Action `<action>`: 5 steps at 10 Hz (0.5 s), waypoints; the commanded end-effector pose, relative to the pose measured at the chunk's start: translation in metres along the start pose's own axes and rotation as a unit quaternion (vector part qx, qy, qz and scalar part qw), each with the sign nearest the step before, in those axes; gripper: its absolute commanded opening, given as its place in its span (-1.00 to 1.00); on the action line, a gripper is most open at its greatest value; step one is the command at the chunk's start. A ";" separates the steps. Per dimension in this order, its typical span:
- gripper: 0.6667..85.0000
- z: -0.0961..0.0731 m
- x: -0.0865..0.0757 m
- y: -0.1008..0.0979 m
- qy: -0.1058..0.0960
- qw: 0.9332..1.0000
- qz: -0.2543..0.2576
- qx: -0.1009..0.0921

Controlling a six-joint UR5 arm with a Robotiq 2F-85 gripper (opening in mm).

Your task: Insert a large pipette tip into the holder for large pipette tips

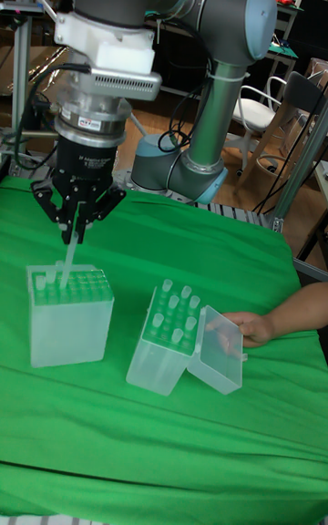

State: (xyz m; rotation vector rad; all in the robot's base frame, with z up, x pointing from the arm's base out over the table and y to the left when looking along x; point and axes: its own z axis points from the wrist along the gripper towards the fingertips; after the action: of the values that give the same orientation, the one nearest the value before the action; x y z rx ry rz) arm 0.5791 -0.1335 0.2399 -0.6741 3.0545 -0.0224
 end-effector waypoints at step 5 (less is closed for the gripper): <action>-0.99 -0.057 -0.007 0.021 0.034 0.999 0.006 -0.012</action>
State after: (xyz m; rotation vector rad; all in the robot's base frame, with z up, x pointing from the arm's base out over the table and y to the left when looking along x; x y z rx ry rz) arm 0.5758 -0.1253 0.2799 -0.6922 3.1096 -0.0251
